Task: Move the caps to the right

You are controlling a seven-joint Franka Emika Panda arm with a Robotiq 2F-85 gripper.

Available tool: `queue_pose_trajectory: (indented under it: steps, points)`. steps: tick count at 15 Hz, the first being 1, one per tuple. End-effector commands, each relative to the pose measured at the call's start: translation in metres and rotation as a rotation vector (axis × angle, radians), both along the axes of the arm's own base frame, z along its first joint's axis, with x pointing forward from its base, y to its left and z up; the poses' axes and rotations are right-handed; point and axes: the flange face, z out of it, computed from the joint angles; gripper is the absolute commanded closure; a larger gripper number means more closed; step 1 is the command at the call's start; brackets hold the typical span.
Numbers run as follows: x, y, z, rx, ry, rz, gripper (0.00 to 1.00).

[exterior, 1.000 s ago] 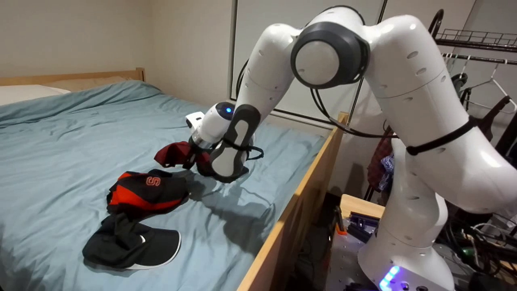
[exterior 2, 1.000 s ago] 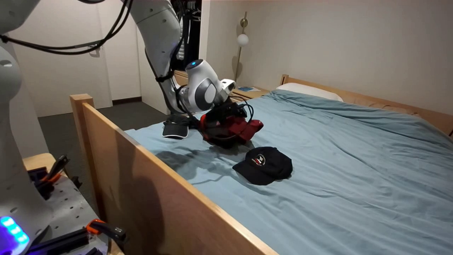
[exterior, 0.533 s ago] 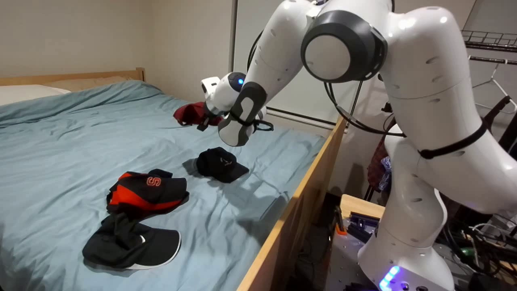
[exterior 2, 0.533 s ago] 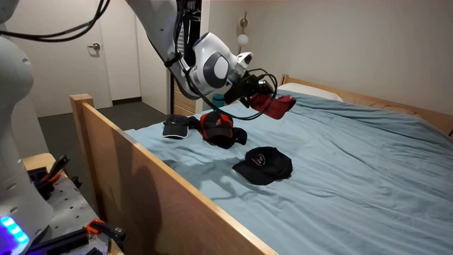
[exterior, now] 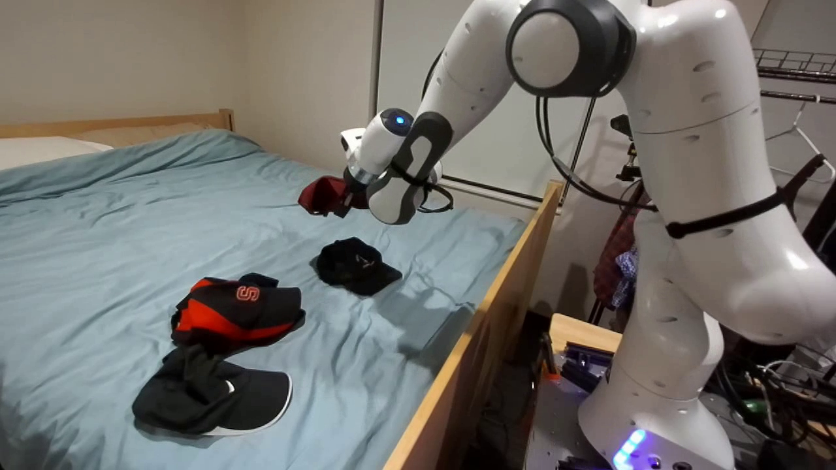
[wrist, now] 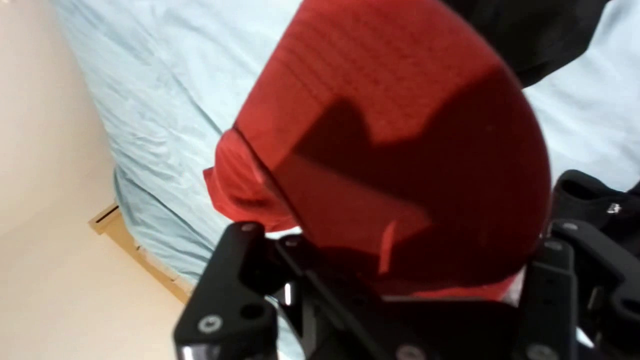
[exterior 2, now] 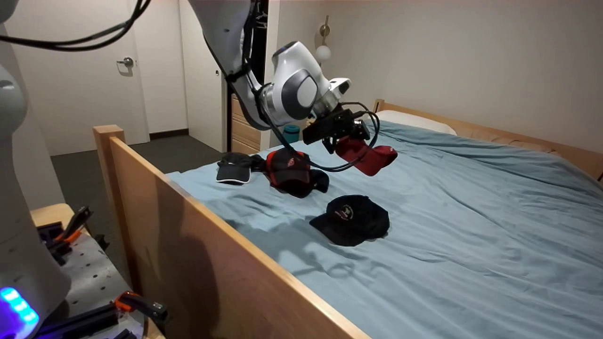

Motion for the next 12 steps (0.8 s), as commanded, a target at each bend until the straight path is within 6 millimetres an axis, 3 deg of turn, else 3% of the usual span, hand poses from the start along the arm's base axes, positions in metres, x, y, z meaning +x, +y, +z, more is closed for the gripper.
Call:
queue_pose_trajectory:
  steps: [1, 5, 8, 9, 12]
  points:
    - [-0.031, 0.001, 0.013, 0.114, 0.036, 0.046, 0.97]
    - [-0.048, 0.001, -0.023, 0.245, 0.118, 0.011, 0.96]
    - [-0.031, -0.013, -0.052, 0.385, 0.207, -0.032, 0.97]
    - [-0.044, -0.003, -0.044, 0.33, 0.17, -0.041, 0.96]
    - [-0.035, -0.011, -0.055, 0.376, 0.197, -0.044, 0.96]
